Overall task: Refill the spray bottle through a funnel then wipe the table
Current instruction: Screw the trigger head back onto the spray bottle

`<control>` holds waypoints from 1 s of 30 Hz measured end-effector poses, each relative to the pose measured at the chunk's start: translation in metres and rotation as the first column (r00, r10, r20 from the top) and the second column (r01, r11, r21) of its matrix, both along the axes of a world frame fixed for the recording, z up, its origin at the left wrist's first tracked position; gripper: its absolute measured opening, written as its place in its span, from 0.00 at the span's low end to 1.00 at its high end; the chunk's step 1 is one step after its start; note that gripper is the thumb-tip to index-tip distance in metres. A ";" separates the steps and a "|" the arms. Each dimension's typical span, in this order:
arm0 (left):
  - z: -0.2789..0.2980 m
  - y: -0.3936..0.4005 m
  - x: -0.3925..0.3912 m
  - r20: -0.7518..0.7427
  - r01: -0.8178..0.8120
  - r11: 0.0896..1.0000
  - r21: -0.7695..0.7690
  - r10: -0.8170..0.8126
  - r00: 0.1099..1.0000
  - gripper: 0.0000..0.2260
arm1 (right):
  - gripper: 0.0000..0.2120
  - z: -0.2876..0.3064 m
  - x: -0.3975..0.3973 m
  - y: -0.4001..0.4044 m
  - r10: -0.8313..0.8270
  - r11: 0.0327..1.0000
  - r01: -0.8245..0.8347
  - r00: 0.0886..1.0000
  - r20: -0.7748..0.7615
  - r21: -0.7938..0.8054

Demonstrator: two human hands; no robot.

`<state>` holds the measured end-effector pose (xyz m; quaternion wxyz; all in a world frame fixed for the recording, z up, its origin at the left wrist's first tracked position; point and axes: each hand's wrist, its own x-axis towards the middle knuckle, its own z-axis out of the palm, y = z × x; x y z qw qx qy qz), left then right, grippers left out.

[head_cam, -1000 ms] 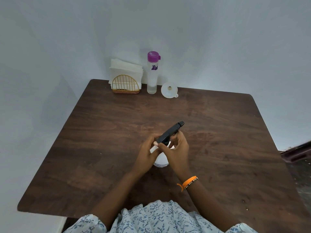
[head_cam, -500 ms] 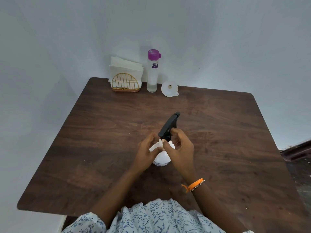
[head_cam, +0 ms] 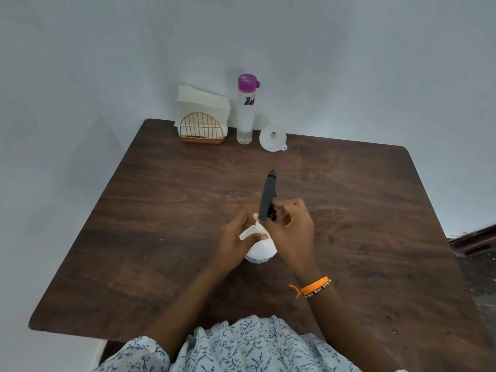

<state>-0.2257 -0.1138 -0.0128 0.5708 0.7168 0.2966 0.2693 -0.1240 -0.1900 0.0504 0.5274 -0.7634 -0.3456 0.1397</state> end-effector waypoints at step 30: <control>0.004 -0.008 0.001 0.058 -0.022 0.993 0.112 0.015 0.998 0.20 | 0.24 -0.025 -0.005 -0.001 -0.057 0.997 0.058 0.998 -0.026 0.051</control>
